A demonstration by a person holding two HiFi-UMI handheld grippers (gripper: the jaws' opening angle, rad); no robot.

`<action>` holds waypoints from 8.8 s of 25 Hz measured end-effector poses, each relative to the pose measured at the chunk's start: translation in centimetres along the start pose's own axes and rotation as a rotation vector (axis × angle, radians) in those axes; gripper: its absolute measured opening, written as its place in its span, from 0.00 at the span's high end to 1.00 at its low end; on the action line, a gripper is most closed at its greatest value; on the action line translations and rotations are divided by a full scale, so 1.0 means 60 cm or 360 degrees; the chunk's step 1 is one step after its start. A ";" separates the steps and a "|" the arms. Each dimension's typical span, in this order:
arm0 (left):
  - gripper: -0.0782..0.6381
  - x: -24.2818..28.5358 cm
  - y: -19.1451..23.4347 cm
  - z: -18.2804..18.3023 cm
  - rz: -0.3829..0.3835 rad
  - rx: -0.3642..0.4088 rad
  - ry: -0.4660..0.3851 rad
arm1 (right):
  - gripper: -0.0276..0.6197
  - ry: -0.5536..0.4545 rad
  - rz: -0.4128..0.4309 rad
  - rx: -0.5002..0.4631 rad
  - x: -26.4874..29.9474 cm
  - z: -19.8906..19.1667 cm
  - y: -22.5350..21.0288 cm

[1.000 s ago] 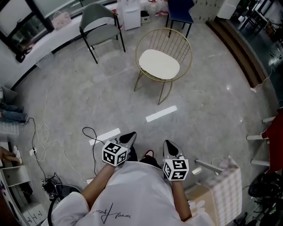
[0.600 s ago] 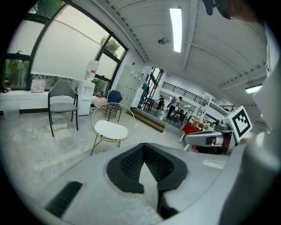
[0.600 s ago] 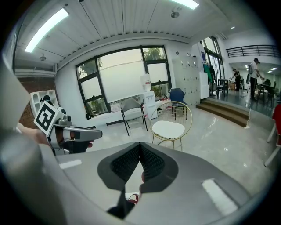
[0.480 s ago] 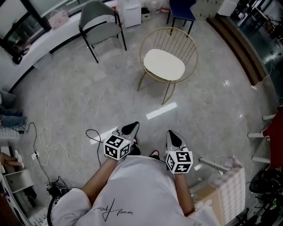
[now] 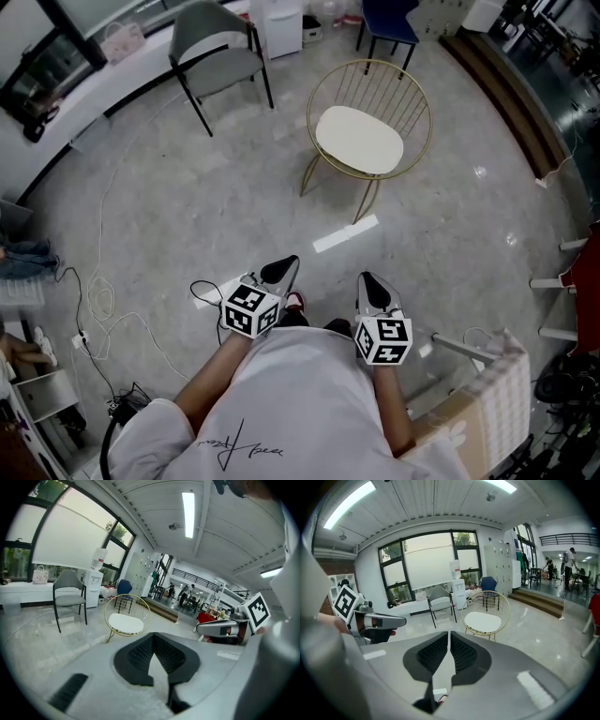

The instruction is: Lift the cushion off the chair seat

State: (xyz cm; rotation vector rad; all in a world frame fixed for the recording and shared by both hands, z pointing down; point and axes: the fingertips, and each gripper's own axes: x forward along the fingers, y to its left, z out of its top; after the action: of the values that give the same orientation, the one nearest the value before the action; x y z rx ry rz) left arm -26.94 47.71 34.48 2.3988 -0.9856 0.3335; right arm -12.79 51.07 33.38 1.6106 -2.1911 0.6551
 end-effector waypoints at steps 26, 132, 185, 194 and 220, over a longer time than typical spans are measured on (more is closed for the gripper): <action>0.89 0.076 0.097 0.059 -0.0008 0.0103 0.0109 | 0.87 0.0046 0.0021 0.0034 0.139 0.058 -0.010; 0.89 0.778 0.510 0.424 -0.0292 0.0071 0.0606 | 0.75 0.0313 -0.0526 0.0523 0.701 0.385 -0.485; 0.87 0.984 0.645 0.223 0.0037 0.0094 0.0914 | 0.68 0.0501 -0.0449 0.0707 0.888 0.168 -0.668; 0.87 1.014 0.673 0.178 0.0143 0.0090 0.0952 | 0.65 0.0555 -0.0407 0.0676 0.912 0.130 -0.678; 0.78 1.057 0.790 0.068 0.0435 0.0018 0.1004 | 0.54 0.0744 -0.0624 0.0799 0.944 -0.056 -0.780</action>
State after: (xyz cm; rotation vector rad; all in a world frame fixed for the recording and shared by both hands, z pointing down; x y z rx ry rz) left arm -15.75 -19.76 74.56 1.9522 -0.9911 1.1127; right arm 15.01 -3.88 73.59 1.8081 -1.3923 1.3638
